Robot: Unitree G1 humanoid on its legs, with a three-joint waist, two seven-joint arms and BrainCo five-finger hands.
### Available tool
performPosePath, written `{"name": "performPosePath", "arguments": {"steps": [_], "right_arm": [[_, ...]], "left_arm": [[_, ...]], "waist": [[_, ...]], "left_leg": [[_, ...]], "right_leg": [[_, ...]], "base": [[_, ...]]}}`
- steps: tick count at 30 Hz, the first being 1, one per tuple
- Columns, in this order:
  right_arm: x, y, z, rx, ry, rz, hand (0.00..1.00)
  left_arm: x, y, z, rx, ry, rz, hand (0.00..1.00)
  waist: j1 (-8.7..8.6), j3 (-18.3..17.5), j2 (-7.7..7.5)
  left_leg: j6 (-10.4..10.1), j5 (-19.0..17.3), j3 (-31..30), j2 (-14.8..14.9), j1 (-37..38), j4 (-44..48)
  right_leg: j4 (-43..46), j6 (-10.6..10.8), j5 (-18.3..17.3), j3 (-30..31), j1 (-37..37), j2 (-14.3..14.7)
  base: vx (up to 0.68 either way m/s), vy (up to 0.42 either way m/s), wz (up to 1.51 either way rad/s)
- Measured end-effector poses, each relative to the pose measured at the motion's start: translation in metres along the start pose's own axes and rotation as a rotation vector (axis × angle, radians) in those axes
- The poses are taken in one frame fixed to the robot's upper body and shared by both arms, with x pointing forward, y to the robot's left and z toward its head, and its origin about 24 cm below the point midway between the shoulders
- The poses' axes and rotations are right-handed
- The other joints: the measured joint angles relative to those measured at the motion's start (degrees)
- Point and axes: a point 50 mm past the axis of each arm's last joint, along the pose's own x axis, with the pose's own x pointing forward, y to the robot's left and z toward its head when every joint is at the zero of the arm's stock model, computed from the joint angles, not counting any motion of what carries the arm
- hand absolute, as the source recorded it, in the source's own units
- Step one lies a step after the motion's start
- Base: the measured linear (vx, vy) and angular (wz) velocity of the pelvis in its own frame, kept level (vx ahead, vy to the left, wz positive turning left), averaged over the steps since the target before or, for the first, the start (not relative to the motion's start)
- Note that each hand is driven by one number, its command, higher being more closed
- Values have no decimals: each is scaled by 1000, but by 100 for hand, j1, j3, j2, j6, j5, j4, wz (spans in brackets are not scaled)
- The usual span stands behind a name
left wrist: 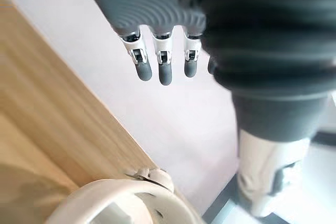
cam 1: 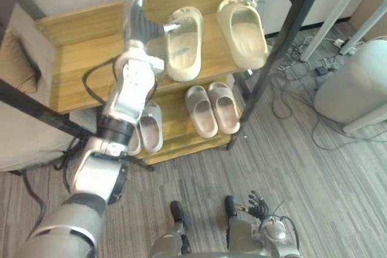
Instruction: Organize the slippers on the shoe rack
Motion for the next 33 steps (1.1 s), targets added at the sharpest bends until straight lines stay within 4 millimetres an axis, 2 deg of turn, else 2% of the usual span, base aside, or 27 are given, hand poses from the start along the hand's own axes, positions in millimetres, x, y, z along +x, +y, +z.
{"name": "performPosePath", "arguments": {"steps": [4, 9, 12, 14, 17, 25, 33], "right_arm": [[0, -1, -3, -6, 25, -3, 0], [0, -1, -4, -38, 38, -2, 0], [0, 0, -5, -39, 49, -1, 0], [0, 0, -5, -39, 49, -2, 0], [0, 0, -6, -40, 56, -3, 0], [1, 0, -7, -41, 63, -7, 0], [5, 2, -2, -44, 69, -5, 0]], "left_arm": [[-17, -10, -7, -176, 52, -6, 0], [-40, -19, -28, -340, 175, -17, 0], [-58, -32, -40, -449, 269, -40, 0], [-62, -37, -40, -457, 278, -66, 0], [-72, -54, -37, -478, 291, -126, 0], [-76, -72, -23, -515, 254, -197, 0], [-64, -87, -9, -523, 230, -240, 0]], "waist": [[110, -10, 12], [170, -11, 12], [214, -13, 10], [215, -13, 10], [214, -13, 8], [204, -10, -17], [164, 26, -75]], "left_leg": [[1, -5, -126, 6, 1, 0], [29, -24, -136, 4, 56, 0], [21, -60, -135, 2, 118, 0], [10, -72, -136, 2, 124, 0], [24, -105, -148, 2, 242, 0], [-19, -142, -208, 28, 302, 1], [-54, -169, -177, 61, 288, 1]], "right_leg": [[2, 4, -43, -132, 84, -3], [-82, -5, -48, -234, 235, -1], [-101, -8, -75, -248, 308, 3], [-102, -10, -83, -255, 316, 6], [-162, -1, -116, -287, 469, 7], [-171, 31, -187, -374, 565, 38], [-171, 26, -200, -342, 488, 82]], "base": [[10, 16, 18], [13, 21, 10], [10, 8, 0], [0, 0, 0], [24, 9, 2], [13, -2, 4], [-16, 1, -3]]}}
